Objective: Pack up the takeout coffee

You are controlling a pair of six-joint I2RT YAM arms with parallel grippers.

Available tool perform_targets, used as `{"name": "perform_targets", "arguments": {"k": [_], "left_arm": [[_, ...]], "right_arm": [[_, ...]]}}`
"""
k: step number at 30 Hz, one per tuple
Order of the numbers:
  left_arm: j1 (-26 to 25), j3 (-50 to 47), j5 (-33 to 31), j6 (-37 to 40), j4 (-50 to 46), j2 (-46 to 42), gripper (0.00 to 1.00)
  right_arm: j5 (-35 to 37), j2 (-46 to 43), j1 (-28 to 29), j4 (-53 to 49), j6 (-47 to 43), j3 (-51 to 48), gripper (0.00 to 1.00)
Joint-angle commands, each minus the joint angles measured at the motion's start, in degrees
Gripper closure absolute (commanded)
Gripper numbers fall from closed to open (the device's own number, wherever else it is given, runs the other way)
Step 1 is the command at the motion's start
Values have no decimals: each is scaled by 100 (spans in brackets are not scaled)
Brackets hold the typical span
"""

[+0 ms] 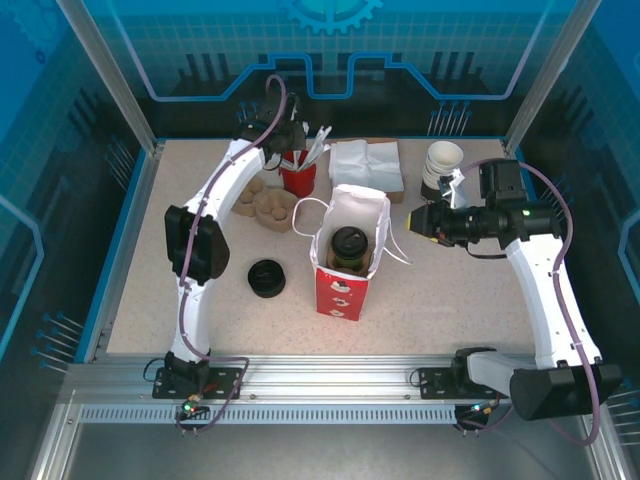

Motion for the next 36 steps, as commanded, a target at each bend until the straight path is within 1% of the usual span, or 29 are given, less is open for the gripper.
{"name": "perform_targets", "arguments": {"k": [1, 4, 7, 13, 15, 17, 23, 28, 32, 36], "left_arm": [[51, 203, 77, 152, 79, -371, 77], [52, 200, 85, 220, 74, -585, 80], [42, 192, 103, 267, 59, -777, 86], [34, 236, 94, 272, 28, -1025, 88], [33, 252, 100, 260, 36, -1119, 93], [25, 356, 110, 237, -44, -1201, 93], [-32, 820, 109, 181, -623, -1527, 95], [-112, 922, 142, 49, -1206, -2061, 96], [-249, 930, 294, 52, -1695, -2557, 95], [-428, 917, 679, -60, -2167, -3016, 95]], "right_arm": [[-138, 41, -11, 21, -95, 215, 63], [-123, 67, -10, 43, -93, 241, 63], [-111, 99, -19, 61, -99, 261, 63], [-100, 211, -49, 92, -106, 347, 63], [-86, 244, -61, 111, -101, 390, 63], [-98, 306, -86, 118, -90, 456, 63], [-137, 492, -127, 209, -3, 616, 64], [-75, 653, -237, 379, 40, 748, 64], [-45, 1016, -328, 353, 98, 1183, 65], [90, 1265, -335, 460, 170, 1562, 65]]}}
